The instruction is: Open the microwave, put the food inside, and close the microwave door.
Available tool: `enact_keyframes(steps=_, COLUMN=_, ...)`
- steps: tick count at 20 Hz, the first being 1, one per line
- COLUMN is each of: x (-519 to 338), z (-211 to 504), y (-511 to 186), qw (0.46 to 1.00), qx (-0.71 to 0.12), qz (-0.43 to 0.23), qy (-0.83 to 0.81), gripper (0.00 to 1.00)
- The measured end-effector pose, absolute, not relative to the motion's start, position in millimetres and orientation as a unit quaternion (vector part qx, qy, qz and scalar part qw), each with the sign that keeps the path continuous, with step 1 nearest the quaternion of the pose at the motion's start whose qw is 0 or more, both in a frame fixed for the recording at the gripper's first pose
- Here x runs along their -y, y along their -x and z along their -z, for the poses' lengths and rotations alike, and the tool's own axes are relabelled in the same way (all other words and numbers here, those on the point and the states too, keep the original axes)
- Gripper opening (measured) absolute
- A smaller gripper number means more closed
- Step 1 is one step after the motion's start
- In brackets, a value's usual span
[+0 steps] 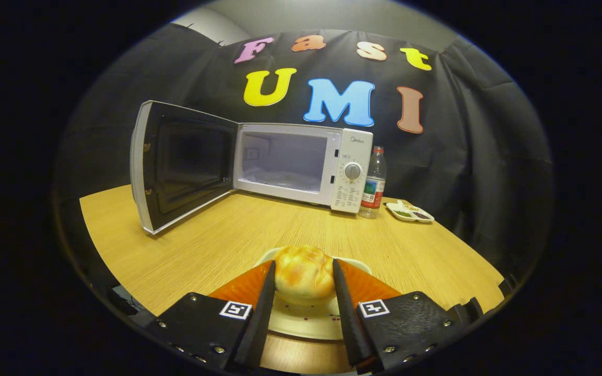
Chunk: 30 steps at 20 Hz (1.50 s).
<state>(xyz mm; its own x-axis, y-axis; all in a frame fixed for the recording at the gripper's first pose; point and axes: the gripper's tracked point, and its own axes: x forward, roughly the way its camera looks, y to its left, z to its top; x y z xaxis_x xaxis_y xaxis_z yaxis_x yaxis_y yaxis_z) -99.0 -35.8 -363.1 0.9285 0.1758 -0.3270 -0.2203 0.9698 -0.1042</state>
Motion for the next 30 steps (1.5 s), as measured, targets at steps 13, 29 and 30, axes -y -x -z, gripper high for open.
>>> enact_keyframes(steps=13, x=-29.1, z=289.3, y=1.7, qw=0.964, qx=-0.094, qz=-0.133, qy=0.209, gripper=0.60)
enact_keyframes(steps=29, x=-94.2, z=309.0, y=-166.3, qw=0.936, qx=-0.125, qz=-0.140, qy=0.298, gripper=0.60)
enact_keyframes(steps=30, x=-96.0, z=310.5, y=-178.3, qw=0.936, qx=-0.125, qz=-0.134, qy=0.299, gripper=0.60)
